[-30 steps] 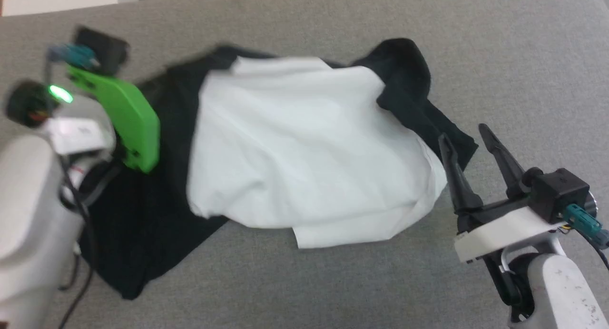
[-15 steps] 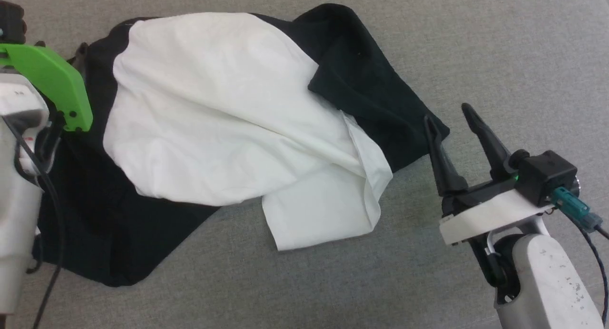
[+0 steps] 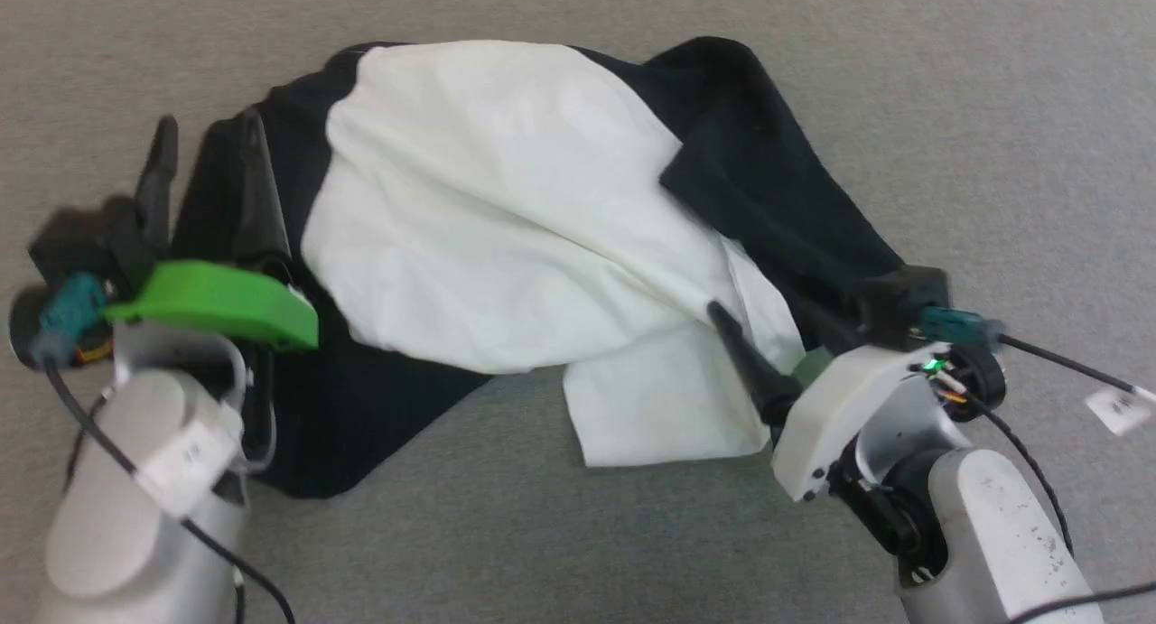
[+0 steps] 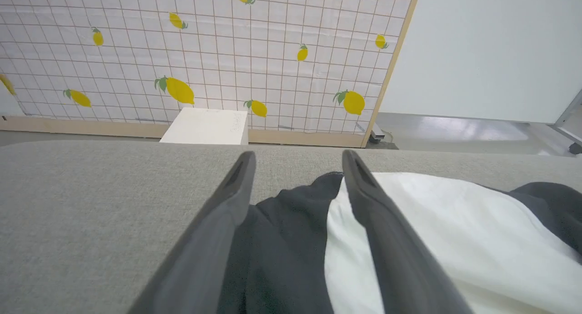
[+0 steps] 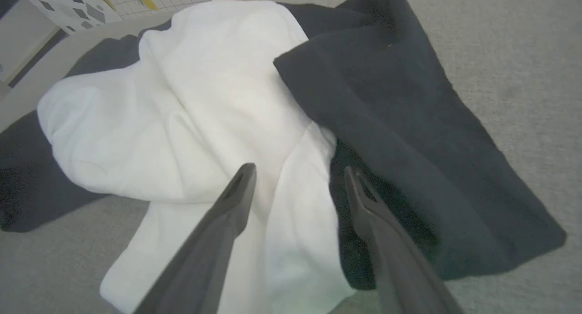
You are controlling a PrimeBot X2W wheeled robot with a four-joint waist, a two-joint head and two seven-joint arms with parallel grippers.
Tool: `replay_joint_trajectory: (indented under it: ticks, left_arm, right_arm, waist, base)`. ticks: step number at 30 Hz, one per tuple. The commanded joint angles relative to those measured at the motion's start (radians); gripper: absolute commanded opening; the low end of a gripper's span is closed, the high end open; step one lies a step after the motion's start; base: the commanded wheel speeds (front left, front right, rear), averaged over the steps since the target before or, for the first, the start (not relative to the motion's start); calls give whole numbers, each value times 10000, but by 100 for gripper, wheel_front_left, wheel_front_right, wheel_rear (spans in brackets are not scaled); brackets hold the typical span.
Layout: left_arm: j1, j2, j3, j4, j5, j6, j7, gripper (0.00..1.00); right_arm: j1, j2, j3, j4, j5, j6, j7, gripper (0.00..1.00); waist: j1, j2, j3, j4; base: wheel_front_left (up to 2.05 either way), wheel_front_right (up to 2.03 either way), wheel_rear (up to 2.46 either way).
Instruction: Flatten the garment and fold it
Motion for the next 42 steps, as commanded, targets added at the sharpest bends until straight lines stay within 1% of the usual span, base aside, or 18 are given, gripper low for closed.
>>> replay_joint_trajectory:
  ticks: [1, 4, 7, 8, 9, 10, 11, 14, 17, 21, 24, 25, 26, 27, 33, 37, 40, 42]
  left_arm:
    - [378, -100, 19, -170, 62, 132, -251, 100]
    - [1019, -286, -119, -554, 184, 286, -547, 100]
    - [1483, -454, -187, -766, 171, 410, -658, 100]
    - [1623, -520, -181, -842, 129, 441, -697, 100]
    - [1717, -566, -197, -891, 99, 441, -721, 100]
    - [1817, -600, -227, -926, 86, 435, -745, 100]
    - [1893, -616, -261, -928, 79, 430, -749, 100]
    - [2071, -633, -330, -888, 60, 434, -750, 100]
    - [2214, -622, -325, -817, 5, 446, -743, 100]
    - [2374, -604, -331, -735, -95, 404, -732, 100]
    - [2463, -602, -365, -703, -139, 384, -713, 100]
    - [2492, -593, -370, -706, -152, 383, -702, 100]
    - [2510, -579, -372, -710, -160, 380, -693, 100]
    - [2519, -557, -387, -717, -163, 369, -672, 100]
    - [2476, -504, -469, -753, -152, 355, -596, 100]
    - [2462, -476, -492, -853, -124, 407, -570, 100]
    - [2352, -466, -534, -976, -78, 430, -541, 100]
    - [2236, -472, -580, -1027, -43, 429, -523, 100]
  right_arm:
    - [-27, 68, 41, 82, 9, -13, 419, 100]
    - [-91, 126, 144, 456, -195, -13, 1588, 100]
    - [-154, 150, 240, 789, -434, -13, 2404, 100]
    - [-150, 156, 289, 877, -426, -13, 2661, 52]
    - [-129, 158, 348, 913, -418, -13, 2840, 31]
    - [-57, 142, 434, 924, -380, -13, 3067, 5]
    - [60, 99, 518, 901, -272, -13, 3305, 0]
    - [730, -379, 599, 401, 69, -13, 4159, 0]
    - [1830, -896, 135, -512, 222, -13, 4985, 0]
    - [3534, -1180, -773, -1913, 225, -13, 6105, 0]
    - [4570, -1166, -1340, -2880, 119, -13, 6701, 0]
    - [4788, -1098, -1506, -3215, 83, -13, 6641, 24]
    - [4900, -1047, -1616, -3448, 57, -13, 6490, 95]
    - [5034, -964, -1791, -3664, -10, -13, 6320, 100]
    - [5476, -240, -3014, -4948, 133, -13, 5565, 100]
    - [4994, -90, -3691, -5647, -9, -13, 4785, 100]
    - [3935, -25, -4021, -5092, -319, -13, 3838, 100]
    - [3109, 6, -4023, -4175, -476, -13, 3297, 100]
  waist:
    - [-1, 0, -324, 435]
    - [-1, 0, -372, 631]
    - [-1, 0, -430, 785]
    - [-1, 0, -449, 830]
    - [-1, 0, -473, 877]
    - [-1, 0, -523, 927]
    - [-1, 0, -572, 962]
    - [-1, 0, -795, 1040]
    - [-1, 0, -1064, 1041]
    - [-1, 0, -1366, 984]
    - [-1, 0, -1525, 919]
    - [-1, 0, -1557, 885]
    - [-1, 0, -1577, 859]
    - [-1, 0, -1587, 840]
    - [-1, 0, -1646, 840]
    - [-1, 0, -1570, 831]
    - [-1, 0, -1367, 870]
    - [-1, 0, -1237, 913]
  base:
    - [0, 0, 0]
    - [0, 0, 0]
    - [0, 0, 0]
    - [0, 0, 0]
    - [0, 0, 0]
    - [0, 0, 0]
    - [0, 0, 0]
    - [0, 0, 0]
    - [0, 0, 0]
    - [0, 0, 0]
    - [0, 0, 0]
    - [0, 0, 0]
    - [0, 0, 0]
    - [0, 0, 0]
    - [0, 0, 0]
    - [0, 0, 0]
    - [0, 0, 0]
    - [0, 0, 0]
